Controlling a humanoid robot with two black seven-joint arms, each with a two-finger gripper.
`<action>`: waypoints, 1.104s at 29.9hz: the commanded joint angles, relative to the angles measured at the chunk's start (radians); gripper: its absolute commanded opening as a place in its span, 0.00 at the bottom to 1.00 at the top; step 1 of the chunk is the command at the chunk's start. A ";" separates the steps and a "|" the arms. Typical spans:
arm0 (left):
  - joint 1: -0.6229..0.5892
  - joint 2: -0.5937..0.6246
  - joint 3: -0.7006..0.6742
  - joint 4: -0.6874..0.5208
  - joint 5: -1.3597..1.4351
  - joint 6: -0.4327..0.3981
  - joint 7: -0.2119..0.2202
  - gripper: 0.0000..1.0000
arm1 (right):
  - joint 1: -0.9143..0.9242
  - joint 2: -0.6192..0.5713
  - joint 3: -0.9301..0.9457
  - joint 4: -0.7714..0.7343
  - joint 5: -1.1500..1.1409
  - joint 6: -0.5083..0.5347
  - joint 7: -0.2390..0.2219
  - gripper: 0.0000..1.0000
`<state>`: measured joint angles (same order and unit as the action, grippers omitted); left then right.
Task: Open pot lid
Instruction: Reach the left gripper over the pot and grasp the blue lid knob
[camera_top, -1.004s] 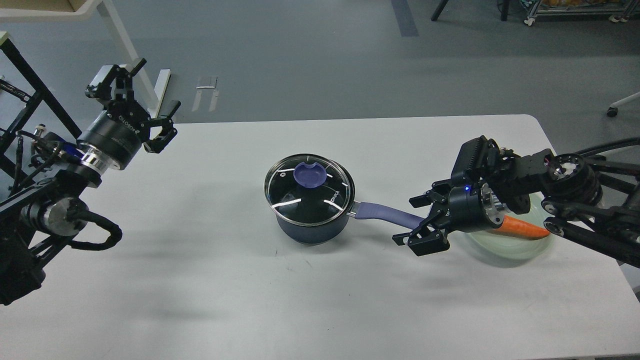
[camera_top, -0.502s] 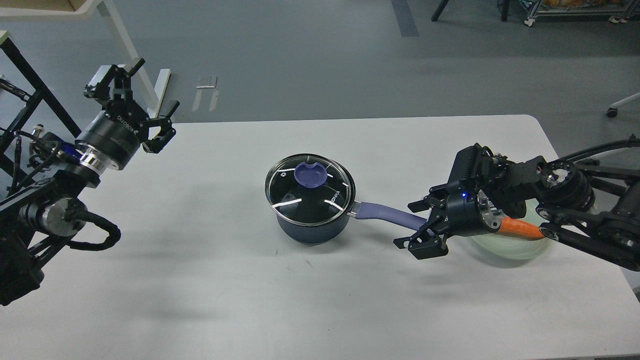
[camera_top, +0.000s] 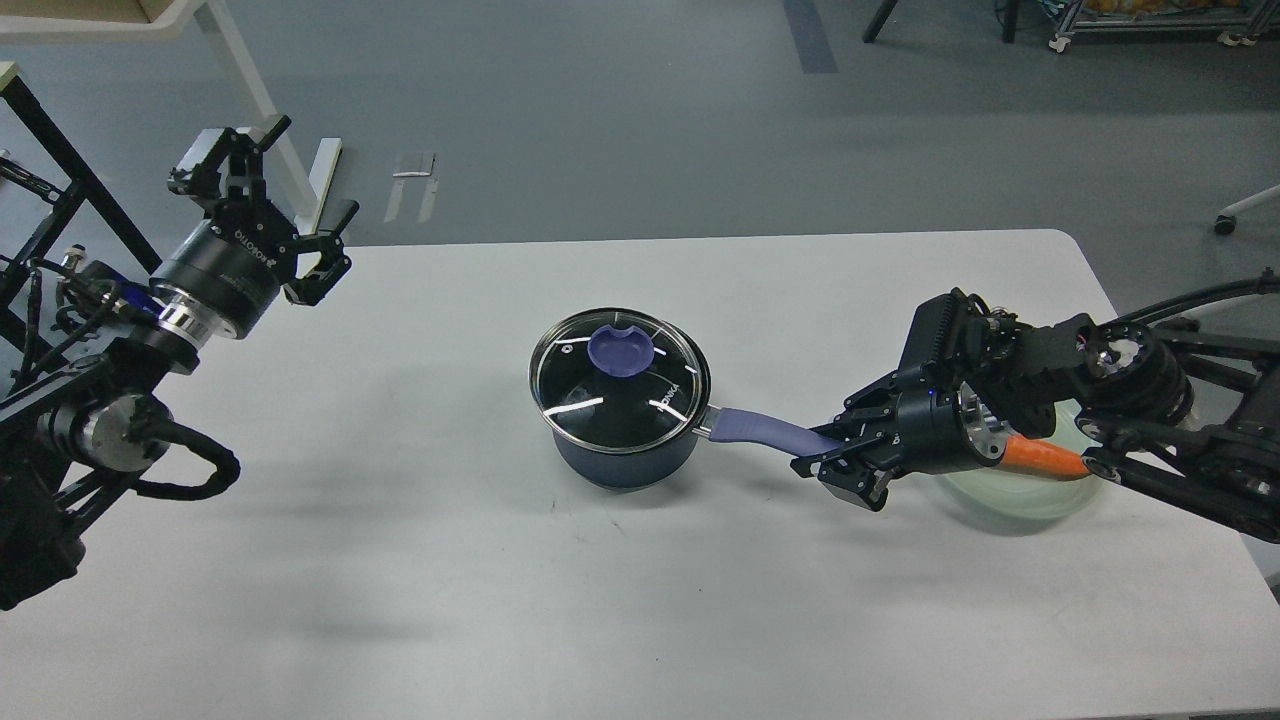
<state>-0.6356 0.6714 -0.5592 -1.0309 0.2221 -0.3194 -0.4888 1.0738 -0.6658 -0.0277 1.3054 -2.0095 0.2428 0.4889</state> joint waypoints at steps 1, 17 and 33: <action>-0.054 0.008 0.001 0.000 0.265 -0.012 0.000 0.99 | 0.000 0.000 0.000 0.000 0.000 0.001 0.000 0.31; -0.340 -0.087 0.278 -0.137 1.586 0.262 0.000 0.99 | -0.002 0.002 -0.001 0.000 0.001 0.001 0.000 0.31; -0.440 -0.239 0.564 0.014 1.666 0.445 0.000 0.99 | -0.002 0.002 -0.001 0.000 0.001 0.001 0.000 0.32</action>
<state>-1.0789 0.4511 0.0006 -1.0283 1.8849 0.1253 -0.4888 1.0722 -0.6642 -0.0293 1.3061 -2.0079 0.2439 0.4888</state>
